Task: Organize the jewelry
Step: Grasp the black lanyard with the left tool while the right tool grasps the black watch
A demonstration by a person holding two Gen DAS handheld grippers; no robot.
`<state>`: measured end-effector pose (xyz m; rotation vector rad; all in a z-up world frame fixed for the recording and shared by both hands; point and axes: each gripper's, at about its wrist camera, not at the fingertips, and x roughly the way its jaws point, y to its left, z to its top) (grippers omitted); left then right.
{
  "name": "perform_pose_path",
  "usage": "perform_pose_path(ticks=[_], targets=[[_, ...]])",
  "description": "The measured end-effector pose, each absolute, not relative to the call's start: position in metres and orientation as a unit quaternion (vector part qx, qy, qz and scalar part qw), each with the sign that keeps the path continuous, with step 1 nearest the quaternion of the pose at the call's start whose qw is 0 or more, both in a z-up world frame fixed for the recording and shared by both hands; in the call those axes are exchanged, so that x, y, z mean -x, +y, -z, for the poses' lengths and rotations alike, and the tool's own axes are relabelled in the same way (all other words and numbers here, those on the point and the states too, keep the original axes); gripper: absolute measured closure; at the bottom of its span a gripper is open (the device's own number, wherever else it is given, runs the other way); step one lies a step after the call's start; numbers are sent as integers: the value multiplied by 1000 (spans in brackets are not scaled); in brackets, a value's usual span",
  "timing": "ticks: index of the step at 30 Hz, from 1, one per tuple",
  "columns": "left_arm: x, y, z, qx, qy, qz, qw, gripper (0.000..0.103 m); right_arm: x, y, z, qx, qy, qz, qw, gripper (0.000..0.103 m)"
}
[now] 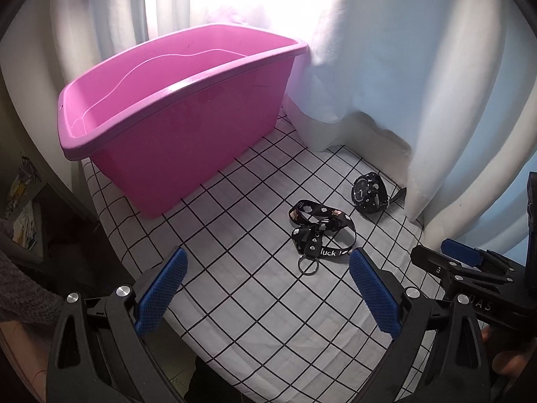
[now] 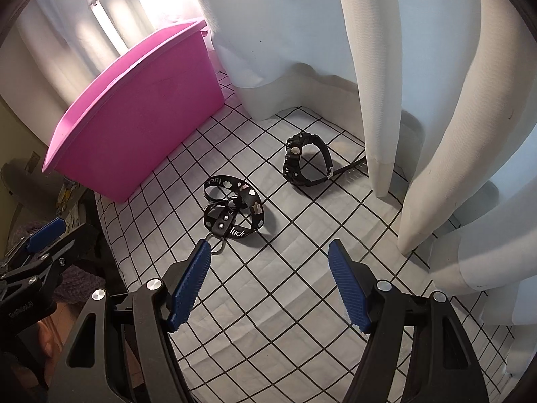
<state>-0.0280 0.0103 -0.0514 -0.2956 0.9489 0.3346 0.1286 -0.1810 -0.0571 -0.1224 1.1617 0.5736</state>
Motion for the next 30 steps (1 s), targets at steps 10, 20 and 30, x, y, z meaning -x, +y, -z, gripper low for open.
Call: perform_pose_path(ticks=[10, 20, 30], targets=[[-1, 8, 98, 142, 456, -160, 864, 8, -164, -174, 98, 65, 530, -271, 801, 34], [-36, 2, 142, 128, 465, -152, 863, 8, -202, -168, 135, 74, 519, -268, 809, 34], [-56, -6, 167, 129, 474, -149, 858, 8, -224, -166, 159, 52, 521, -283, 804, 34]])
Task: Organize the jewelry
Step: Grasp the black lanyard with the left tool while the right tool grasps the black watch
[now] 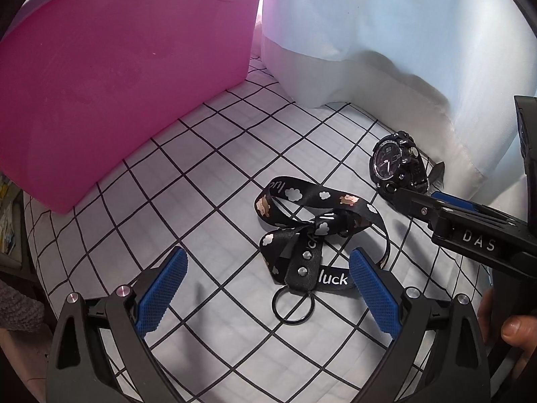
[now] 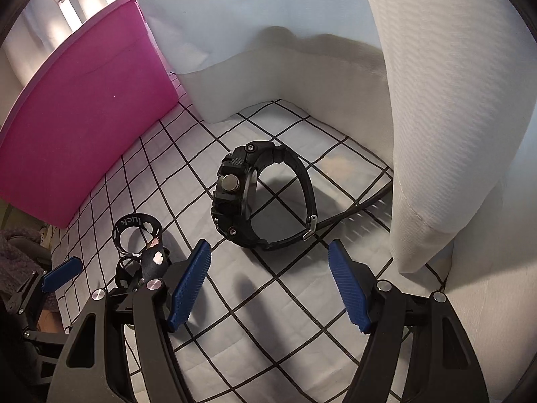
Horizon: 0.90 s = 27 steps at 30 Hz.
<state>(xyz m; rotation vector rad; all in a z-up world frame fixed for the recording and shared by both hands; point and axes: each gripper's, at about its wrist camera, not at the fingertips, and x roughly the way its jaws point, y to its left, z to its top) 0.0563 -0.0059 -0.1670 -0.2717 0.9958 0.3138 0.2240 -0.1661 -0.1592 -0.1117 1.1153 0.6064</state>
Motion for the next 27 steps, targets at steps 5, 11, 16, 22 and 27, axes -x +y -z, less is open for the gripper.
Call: perform_pose_path(ticks=[5, 11, 16, 22, 27], targets=[[-64, -10, 176, 124, 474, -155, 858, 8, -231, -163, 162, 56, 517, -285, 805, 34], [-73, -8, 190, 141, 483, -161, 849, 8, -238, -158, 167, 64, 514, -289, 805, 33], [-76, -11, 196, 140, 483, -169, 848, 8, -240, -155, 168, 59, 511, -283, 809, 29], [-78, -13, 199, 134, 481, -177, 848, 8, -247, -146, 169, 52, 507, -259, 820, 28], [-80, -13, 199, 127, 479, -182, 849, 7, -252, -136, 172, 76, 497, -240, 830, 26]])
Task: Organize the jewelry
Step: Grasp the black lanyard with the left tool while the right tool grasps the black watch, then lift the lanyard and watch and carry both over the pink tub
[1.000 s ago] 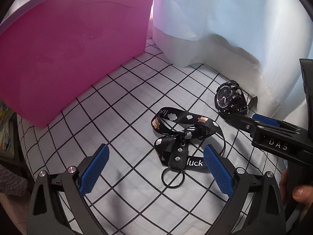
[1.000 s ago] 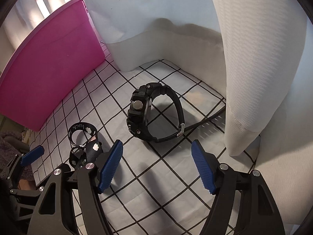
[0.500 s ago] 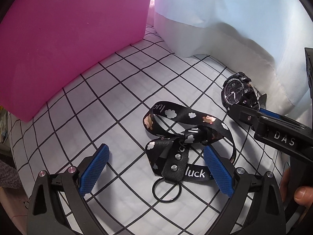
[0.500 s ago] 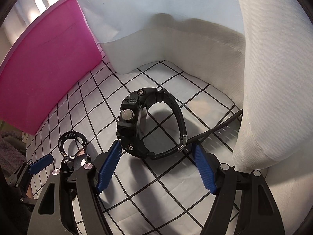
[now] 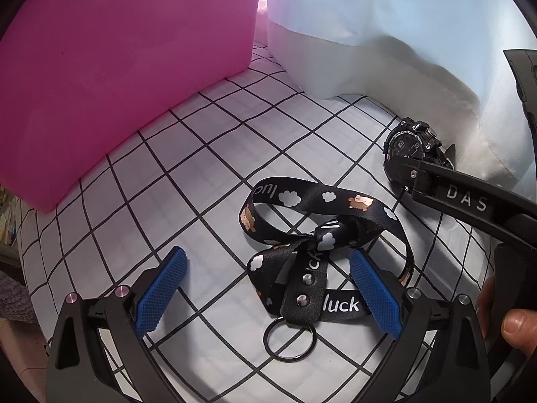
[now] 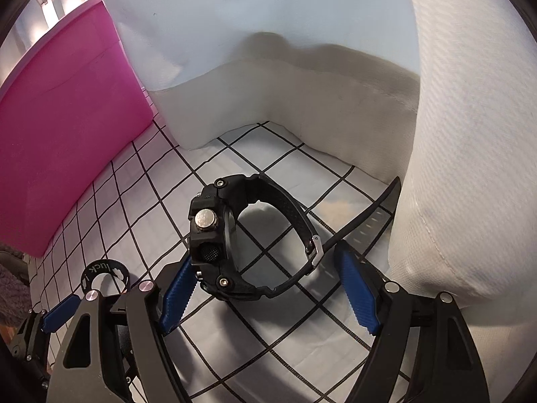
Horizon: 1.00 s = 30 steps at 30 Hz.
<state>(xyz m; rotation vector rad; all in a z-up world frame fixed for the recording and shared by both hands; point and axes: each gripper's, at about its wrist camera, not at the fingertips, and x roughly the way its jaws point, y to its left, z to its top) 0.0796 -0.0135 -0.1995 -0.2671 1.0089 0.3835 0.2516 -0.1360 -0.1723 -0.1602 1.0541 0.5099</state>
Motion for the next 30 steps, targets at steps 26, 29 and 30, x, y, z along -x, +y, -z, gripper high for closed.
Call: perform_pose_path(ticks=[26, 29, 30], targets=[[-60, 7, 181, 138, 459, -196, 855, 88, -222, -156, 166, 106, 464, -254, 842, 35], [-53, 8, 177, 136, 459, -193, 856, 88, -213, -161, 162, 100, 462, -257, 843, 35], [-52, 8, 176, 135, 458, -191, 857, 88, -210, -162, 160, 97, 462, -259, 843, 35]])
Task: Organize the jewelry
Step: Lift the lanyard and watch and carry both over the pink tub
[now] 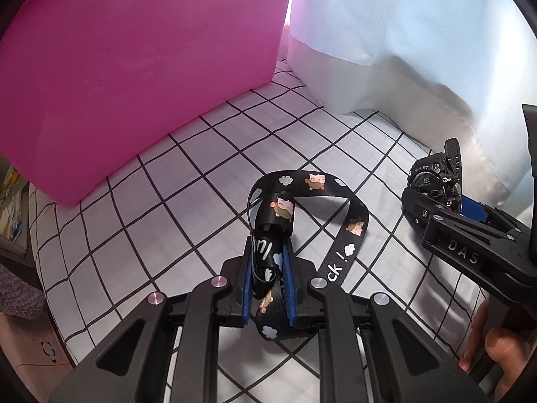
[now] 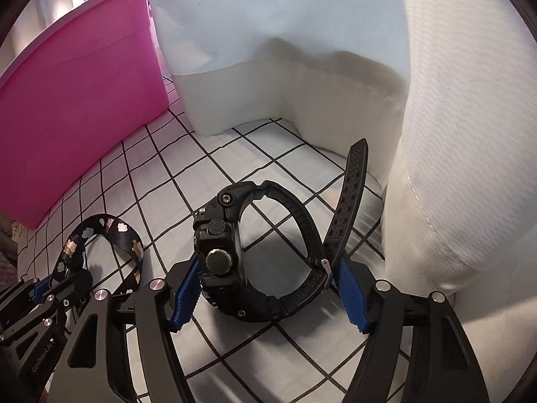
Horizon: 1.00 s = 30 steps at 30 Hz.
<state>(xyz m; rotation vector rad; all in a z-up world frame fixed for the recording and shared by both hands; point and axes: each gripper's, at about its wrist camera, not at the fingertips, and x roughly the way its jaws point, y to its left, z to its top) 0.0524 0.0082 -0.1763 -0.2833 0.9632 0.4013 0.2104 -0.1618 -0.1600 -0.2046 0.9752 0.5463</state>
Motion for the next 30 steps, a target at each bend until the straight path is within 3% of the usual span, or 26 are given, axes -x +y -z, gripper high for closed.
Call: perform_pose_path(ticks=[18, 30], targets=[[-21, 17, 121, 122, 439, -168, 874, 88, -155, -162, 109, 89, 429, -276, 856, 38], [4, 19, 27, 98, 398, -164, 897, 88, -120, -156, 23, 54, 402, -303, 862, 38]])
